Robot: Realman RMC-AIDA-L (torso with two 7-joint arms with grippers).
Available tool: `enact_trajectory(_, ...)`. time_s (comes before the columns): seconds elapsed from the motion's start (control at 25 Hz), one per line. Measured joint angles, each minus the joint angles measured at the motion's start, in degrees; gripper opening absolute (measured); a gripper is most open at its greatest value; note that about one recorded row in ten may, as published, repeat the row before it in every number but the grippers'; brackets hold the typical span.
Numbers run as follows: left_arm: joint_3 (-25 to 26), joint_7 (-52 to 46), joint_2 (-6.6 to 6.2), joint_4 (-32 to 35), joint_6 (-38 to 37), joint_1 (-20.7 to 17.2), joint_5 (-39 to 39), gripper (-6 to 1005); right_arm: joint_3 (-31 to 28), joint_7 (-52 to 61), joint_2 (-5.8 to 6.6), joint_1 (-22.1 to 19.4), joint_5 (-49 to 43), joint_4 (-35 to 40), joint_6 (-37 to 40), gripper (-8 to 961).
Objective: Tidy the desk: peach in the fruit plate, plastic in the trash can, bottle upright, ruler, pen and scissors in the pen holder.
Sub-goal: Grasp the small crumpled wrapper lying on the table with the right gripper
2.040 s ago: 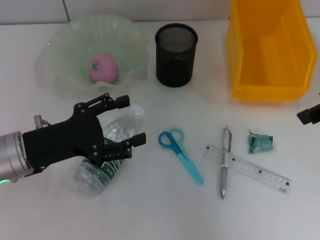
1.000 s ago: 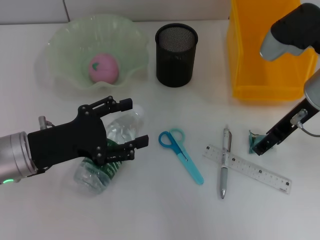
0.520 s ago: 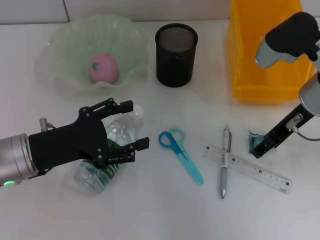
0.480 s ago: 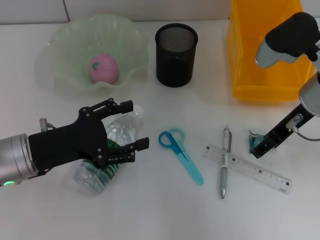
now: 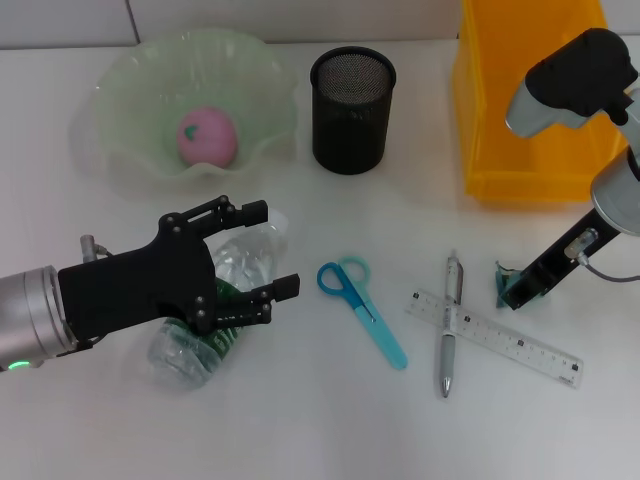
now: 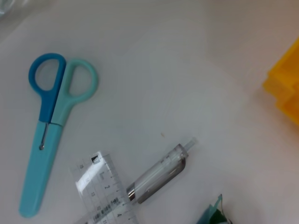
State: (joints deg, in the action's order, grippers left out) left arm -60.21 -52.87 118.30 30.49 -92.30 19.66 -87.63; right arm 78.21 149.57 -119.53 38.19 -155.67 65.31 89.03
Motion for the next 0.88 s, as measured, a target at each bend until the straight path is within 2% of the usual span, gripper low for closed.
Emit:
enact_trajectory(0.2,0.0,-0.02,0.0,0.0,0.01,0.02,0.0,864,0.01,-0.18,0.0,0.29,0.11,-1.46,-1.26,551)
enact_trajectory(0.4,0.0,-0.04,0.0,0.0,-0.1,0.03,0.0,864,0.02,-0.25,0.0,0.31,0.75,-1.58,-1.36,541)
enact_trajectory(0.88,0.0,-0.37,0.0,0.06,0.02,0.04,0.0,863,-0.42,-0.4,0.0,0.12,0.77,-1.11,-1.57,353)
